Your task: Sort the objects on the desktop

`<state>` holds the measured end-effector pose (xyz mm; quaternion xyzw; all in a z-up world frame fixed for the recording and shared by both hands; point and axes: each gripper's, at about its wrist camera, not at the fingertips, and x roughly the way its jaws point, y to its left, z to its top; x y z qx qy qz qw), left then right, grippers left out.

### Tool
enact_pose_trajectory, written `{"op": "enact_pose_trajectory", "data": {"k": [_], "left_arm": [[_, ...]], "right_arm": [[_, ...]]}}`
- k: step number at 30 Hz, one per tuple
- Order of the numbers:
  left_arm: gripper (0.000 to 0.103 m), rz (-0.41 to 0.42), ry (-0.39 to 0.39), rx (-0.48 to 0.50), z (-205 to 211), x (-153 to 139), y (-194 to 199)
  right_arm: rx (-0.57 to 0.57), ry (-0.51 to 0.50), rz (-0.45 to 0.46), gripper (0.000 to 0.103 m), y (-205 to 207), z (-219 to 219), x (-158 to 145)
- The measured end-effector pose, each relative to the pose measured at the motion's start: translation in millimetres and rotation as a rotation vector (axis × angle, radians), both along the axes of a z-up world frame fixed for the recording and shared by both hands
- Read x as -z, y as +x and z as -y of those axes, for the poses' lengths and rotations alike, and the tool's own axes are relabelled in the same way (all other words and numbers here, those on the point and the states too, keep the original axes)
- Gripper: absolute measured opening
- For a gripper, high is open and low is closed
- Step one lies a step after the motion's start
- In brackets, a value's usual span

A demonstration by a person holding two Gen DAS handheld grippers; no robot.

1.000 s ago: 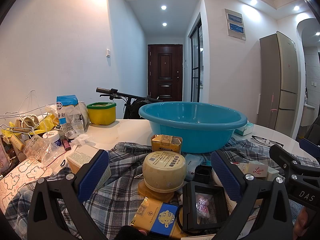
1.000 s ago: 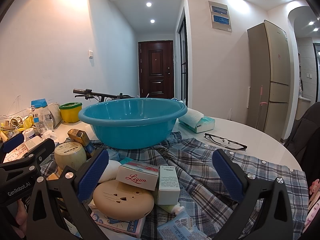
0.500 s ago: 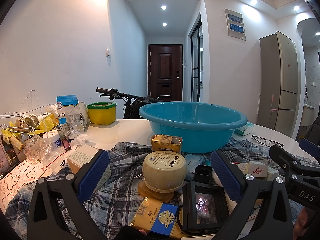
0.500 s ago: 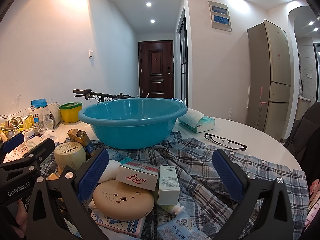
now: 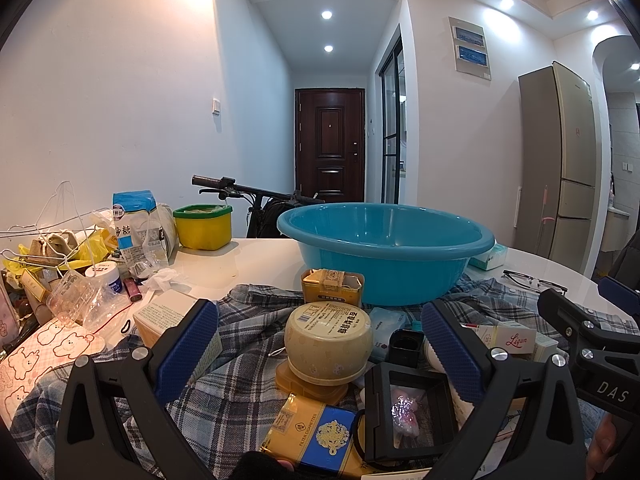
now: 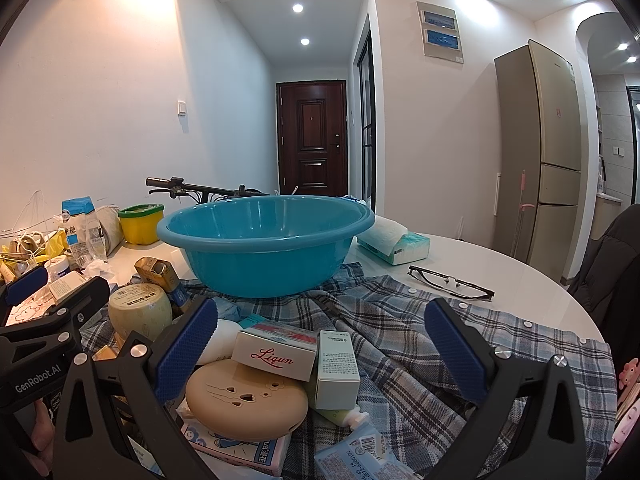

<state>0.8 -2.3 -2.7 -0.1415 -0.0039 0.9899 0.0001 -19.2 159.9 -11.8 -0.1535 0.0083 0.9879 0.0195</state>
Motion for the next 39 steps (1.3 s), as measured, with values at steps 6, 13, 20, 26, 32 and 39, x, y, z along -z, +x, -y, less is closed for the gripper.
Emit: {"op": "enact_pose_trajectory", "data": {"k": [6, 13, 20, 26, 32, 39], "left_arm": [[0.103, -0.002, -0.005, 0.01, -2.2, 0.5, 0.3], [0.103, 0.014, -0.027, 0.02, -7.7, -0.5, 5.2], [0.103, 0.085, -0.054, 0.076, -19.7, -8.5, 10.8], [0.103, 0.16, 0.009, 0.103, -16.0, -13.0, 15.6], [0.103, 0.161, -0.029, 0.075, -15.0, -16.2, 19.0], [0.103, 0.263, -0.009, 0.08, -9.1, -5.4, -0.5]], "right_arm": [[0.003, -0.001, 0.004, 0.103, -0.8, -0.7, 0.5], [-0.023, -0.026, 0.004, 0.103, -0.3, -5.5, -0.2], [-0.059, -0.127, 0.115, 0.103, -2.8, -21.0, -8.5], [-0.063, -0.078, 0.149, 0.103, 0.9, -16.3, -13.9], [-0.067, -0.099, 0.169, 0.103, 2.2, -16.7, -11.2], [-0.072, -0.092, 0.175, 0.103, 1.9, -14.0, -12.3]]}}
